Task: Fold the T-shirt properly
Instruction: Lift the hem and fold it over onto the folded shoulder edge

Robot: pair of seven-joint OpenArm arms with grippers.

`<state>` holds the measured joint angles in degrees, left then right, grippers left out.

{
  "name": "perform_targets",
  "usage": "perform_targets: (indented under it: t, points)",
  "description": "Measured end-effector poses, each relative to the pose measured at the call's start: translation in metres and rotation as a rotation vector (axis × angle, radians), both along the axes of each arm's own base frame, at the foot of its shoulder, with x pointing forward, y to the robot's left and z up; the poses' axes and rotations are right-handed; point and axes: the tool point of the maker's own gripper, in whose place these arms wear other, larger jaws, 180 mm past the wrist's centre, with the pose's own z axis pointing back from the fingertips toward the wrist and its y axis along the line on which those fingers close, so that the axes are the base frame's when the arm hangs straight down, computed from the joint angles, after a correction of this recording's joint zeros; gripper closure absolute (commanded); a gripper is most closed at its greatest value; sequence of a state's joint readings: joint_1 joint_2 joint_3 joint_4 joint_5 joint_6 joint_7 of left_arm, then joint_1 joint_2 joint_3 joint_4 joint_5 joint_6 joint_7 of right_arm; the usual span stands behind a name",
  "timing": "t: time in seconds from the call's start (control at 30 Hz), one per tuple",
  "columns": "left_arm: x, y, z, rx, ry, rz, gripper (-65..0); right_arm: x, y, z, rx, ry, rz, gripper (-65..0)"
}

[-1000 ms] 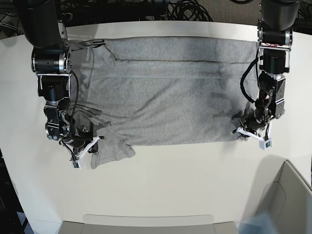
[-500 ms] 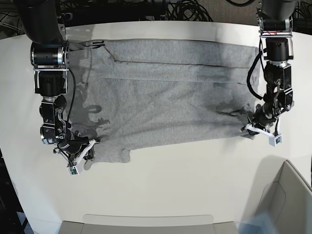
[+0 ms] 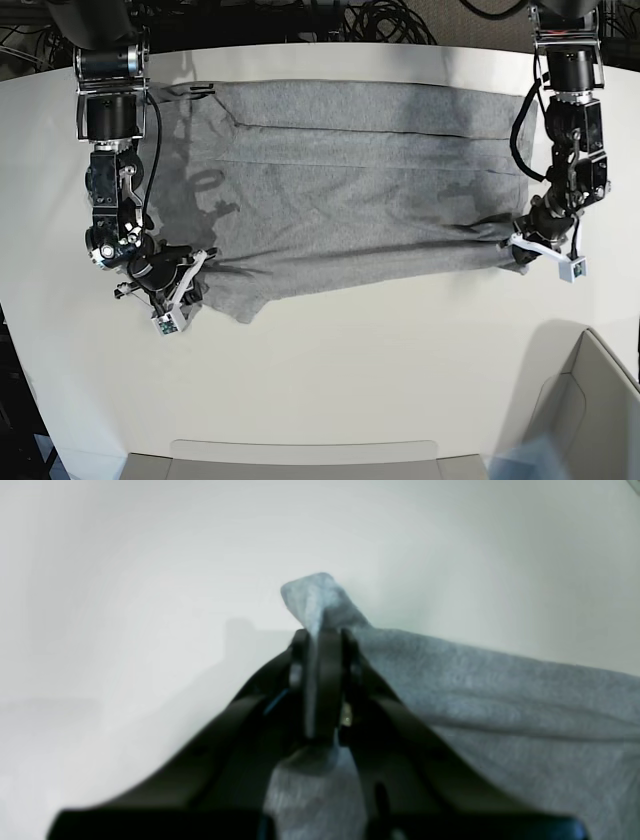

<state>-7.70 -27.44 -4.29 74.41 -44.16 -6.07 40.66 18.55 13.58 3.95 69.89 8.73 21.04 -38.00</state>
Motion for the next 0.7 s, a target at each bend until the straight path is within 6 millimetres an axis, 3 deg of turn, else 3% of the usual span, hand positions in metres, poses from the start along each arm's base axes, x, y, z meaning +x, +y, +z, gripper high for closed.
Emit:
perform_targets:
  t: [0.1, 0.23, 0.33, 0.5, 0.6, 0.7]
  points:
    - [-0.006, -0.003, -0.001, 0.005, 0.002, -0.01, 0.0, -0.009, -0.003, 0.005, 0.003, -0.002, -0.015, 0.0]
    - [-0.01, -0.004, 0.012, 0.034, -0.025, -0.04, 0.0, -0.014, -0.03, 0.022, 0.012, -0.019, -0.114, 0.0]
    - [-0.009, -0.009, 0.021, 0.04, -0.048, -0.061, 0.0, -0.017, -0.031, 0.04, 0.002, -0.067, -0.113, 0.0]
    - [-0.025, -0.01, 0.008, 0.04, 0.051, -0.088, 0.0, -0.043, -0.029, 0.029, -0.032, -0.021, -0.102, 0.0]
    - [-0.026, -0.022, 0.02, 0.046, 0.02, -0.128, 0.0, -0.054, -0.026, 0.029, -0.037, -0.028, -0.093, 0.0]
    - [-0.035, -0.028, 0.024, 0.056, 0.006, -0.151, 0.0, -0.068, -0.036, 0.032, -0.034, -0.041, -0.125, 0.0]
